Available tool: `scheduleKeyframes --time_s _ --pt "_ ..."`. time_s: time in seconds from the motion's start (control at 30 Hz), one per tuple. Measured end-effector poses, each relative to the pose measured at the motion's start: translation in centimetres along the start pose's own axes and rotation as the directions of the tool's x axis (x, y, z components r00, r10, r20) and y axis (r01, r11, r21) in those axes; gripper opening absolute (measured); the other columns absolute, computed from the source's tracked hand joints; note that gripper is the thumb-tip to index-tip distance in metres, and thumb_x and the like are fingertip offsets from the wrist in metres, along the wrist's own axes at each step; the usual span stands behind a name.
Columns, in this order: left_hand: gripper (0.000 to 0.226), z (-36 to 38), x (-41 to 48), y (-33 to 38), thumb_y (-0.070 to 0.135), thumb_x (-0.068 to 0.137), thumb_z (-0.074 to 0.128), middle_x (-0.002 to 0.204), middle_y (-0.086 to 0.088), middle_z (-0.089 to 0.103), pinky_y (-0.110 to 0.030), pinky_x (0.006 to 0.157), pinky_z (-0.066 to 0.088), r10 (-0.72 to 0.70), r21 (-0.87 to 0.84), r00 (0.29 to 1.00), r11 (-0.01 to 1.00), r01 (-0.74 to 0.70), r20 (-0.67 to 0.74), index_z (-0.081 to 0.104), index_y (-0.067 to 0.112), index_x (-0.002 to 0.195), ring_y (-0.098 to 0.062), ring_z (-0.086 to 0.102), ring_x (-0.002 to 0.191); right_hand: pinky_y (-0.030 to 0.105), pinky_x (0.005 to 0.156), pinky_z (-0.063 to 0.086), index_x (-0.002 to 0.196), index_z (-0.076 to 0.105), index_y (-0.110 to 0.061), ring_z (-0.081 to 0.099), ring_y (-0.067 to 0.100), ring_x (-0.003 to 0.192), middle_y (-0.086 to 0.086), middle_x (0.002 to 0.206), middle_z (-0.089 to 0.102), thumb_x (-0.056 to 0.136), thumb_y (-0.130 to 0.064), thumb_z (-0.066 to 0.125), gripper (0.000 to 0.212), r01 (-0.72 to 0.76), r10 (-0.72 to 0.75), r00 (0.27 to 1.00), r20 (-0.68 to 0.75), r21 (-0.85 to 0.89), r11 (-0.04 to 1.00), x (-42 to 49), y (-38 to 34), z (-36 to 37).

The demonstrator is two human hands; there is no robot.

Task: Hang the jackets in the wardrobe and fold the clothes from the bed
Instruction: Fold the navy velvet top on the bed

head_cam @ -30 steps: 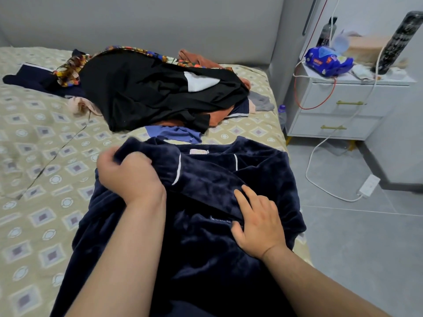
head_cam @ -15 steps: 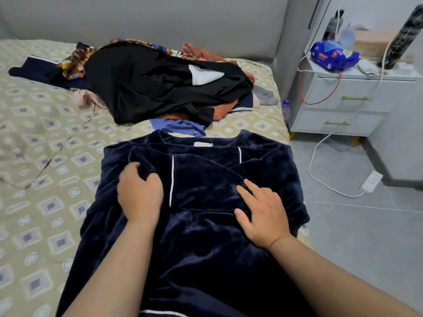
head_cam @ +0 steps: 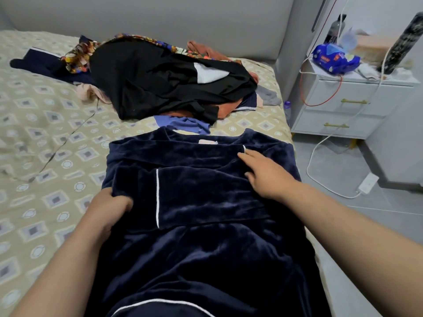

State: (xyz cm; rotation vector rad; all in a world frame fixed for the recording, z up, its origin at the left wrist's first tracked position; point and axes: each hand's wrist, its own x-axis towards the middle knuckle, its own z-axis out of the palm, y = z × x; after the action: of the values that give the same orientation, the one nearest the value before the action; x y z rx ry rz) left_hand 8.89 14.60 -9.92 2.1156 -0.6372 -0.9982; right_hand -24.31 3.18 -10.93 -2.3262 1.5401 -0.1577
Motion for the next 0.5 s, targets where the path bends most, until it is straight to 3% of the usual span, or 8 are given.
scheduleKeyframes --time_s 0.07,0.13,0.17,0.23,0.33,0.4,0.43,0.5 --pt "0.025 -0.4 0.6 1.0 0.024 0.073 0.071 0.08 -0.012 0.069 -0.036 0.07 0.053 -0.047 -0.121 0.994 0.991 0.059 0.094 0.066 0.006 0.09 -0.029 0.066 0.071 0.04 0.11 0.038 0.155 0.029 -0.022 0.045 0.029 0.134 0.006 0.151 0.041 0.099 -0.036 0.055 0.063 -0.107 0.107 0.984 0.145 -0.01 0.994 1.6 -0.7 -0.1" --pt "0.032 -0.8 0.6 1.8 0.038 0.081 0.076 0.093 -0.01 0.074 -0.047 0.083 0.058 0.017 -0.073 0.997 0.997 -0.011 0.075 0.07 0.012 0.099 -0.032 0.072 0.083 0.037 0.102 0.044 0.141 0.049 -0.02 0.054 0.029 0.123 0.007 0.135 0.056 0.095 -0.041 0.06 0.052 -0.152 0.165 0.969 0.182 -0.083 0.985 2.3 -1.2 -0.7" --pt "0.024 -1.1 0.3 2.1 0.034 0.086 0.073 0.096 -0.011 0.074 -0.049 0.085 0.058 0.067 -0.029 0.995 0.997 -0.065 0.072 0.069 0.014 0.1 -0.032 0.072 0.084 0.035 0.095 0.046 0.128 0.06 -0.02 0.058 0.027 0.116 0.005 0.124 0.063 0.093 -0.04 0.062 0.04 -0.154 0.168 0.971 0.172 -0.089 0.984 2.5 -1.4 -1.3" --pt "0.009 -1.8 -0.4 2.3 0.017 0.098 0.059 0.094 -0.009 0.075 -0.045 0.079 0.058 0.139 -0.036 0.984 0.99 -0.136 0.113 0.068 0.018 0.099 -0.03 0.071 0.083 0.032 0.08 0.045 0.096 0.067 -0.022 0.062 0.025 0.099 0.001 0.098 0.068 0.091 -0.036 0.066 0.014 -0.156 0.157 0.986 0.06 -0.013 0.988 2.5 -1.6 -2.8" --pt "0.022 -4.1 0.5 3.2 0.009 0.103 0.047 0.075 -0.002 0.073 -0.032 0.058 0.055 0.181 -0.276 0.98 0.949 -0.152 0.082 0.064 0.021 0.095 -0.017 0.07 0.065 0.029 0.06 0.035 0.069 0.058 -0.023 0.057 0.018 0.074 -0.007 0.07 0.059 0.088 -0.031 0.07 0.023 -0.173 0.247 0.939 -0.24 0.292 0.941 3.3 -2.2 -4.8" --pt "0.019 -5.4 2.8 4.7 0.01 0.102 0.047 0.078 -0.005 0.069 -0.031 0.052 0.054 0.193 -0.29 0.981 0.938 -0.19 -0.02 0.063 0.019 0.095 -0.017 0.067 0.061 0.03 0.063 0.034 0.076 0.064 -0.019 0.058 0.022 0.078 -0.003 0.074 0.061 0.088 -0.026 0.07 0.015 -0.088 0.217 0.901 -0.375 0.332 0.939 4.8 -3.4 -5.0" --pt "0.015 -5.7 4.2 5.5 0.011 0.101 0.05 0.085 -0.008 0.068 -0.035 0.057 0.054 0.185 -0.278 0.981 0.94 -0.195 -0.063 0.063 0.017 0.098 -0.02 0.066 0.066 0.029 0.07 0.038 0.088 0.069 -0.016 0.061 0.024 0.088 -0.001 0.086 0.064 0.089 -0.022 0.068 0.006 -0.045 0.18 0.896 -0.406 0.319 0.947 5.6 -4.1 -4.7" --pt "0.012 -5.9 6.8 6.6 0.015 0.098 0.057 0.101 -0.014 0.069 -0.043 0.073 0.055 0.175 -0.189 0.98 0.963 -0.19 -0.09 0.064 0.013 0.108 -0.026 0.066 0.079 0.031 0.098 0.041 0.131 0.059 -0.014 0.056 0.031 0.118 0.01 0.131 0.055 0.092 -0.019 0.064 0.039 -0.043 0.145 0.935 -0.323 0.302 0.952 6.5 -4.8 -3.4"
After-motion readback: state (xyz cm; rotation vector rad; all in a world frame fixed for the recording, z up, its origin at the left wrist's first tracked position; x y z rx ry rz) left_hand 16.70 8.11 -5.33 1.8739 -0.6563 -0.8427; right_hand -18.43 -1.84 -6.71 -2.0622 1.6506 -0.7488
